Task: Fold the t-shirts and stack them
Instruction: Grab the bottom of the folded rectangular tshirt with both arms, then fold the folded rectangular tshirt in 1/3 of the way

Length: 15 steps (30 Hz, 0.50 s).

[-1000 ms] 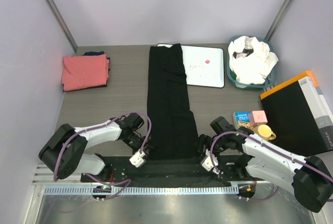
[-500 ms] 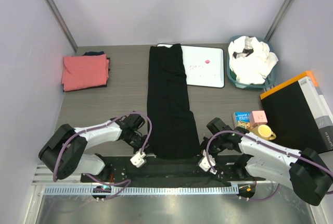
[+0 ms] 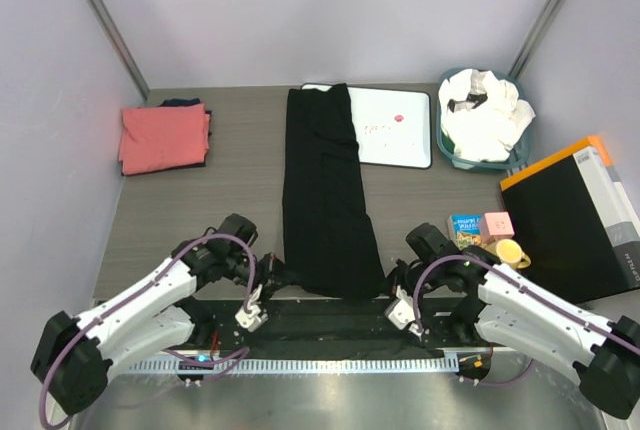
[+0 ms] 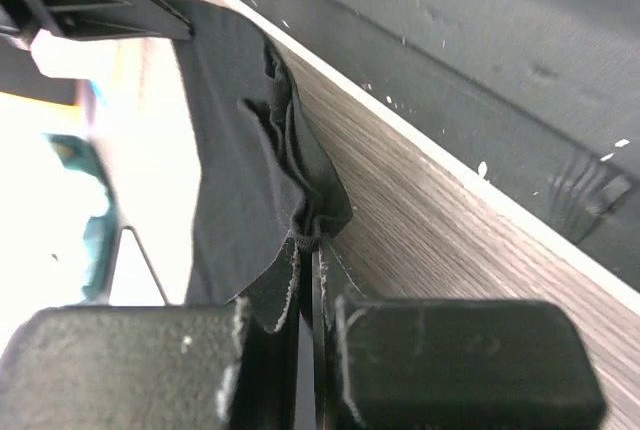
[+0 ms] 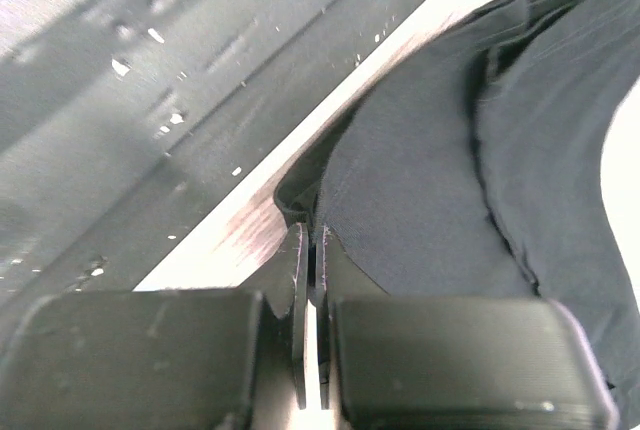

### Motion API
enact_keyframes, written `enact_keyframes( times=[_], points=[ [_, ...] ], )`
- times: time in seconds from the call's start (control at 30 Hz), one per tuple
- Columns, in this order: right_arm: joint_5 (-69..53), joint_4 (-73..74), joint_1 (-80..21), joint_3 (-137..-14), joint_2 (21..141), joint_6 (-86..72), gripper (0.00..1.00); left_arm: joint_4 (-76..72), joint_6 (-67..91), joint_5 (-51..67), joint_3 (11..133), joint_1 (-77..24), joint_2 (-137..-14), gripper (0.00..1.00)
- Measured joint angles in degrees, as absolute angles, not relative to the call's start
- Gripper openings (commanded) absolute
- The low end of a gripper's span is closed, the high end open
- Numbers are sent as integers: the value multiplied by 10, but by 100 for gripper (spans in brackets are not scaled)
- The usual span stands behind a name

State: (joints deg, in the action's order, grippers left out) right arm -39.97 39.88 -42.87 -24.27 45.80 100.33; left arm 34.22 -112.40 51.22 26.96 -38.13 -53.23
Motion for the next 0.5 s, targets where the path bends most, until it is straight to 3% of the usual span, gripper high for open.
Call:
enact_keyframes(
  times=[0.2, 0.5],
  points=[
    [-420, 450, -441, -254, 425, 996, 1, 458, -1133, 541, 270, -381, -436, 0],
    [-440, 460, -446, -287, 435, 974, 1, 563, -1131, 573, 270, -382, -400, 0]
  ],
)
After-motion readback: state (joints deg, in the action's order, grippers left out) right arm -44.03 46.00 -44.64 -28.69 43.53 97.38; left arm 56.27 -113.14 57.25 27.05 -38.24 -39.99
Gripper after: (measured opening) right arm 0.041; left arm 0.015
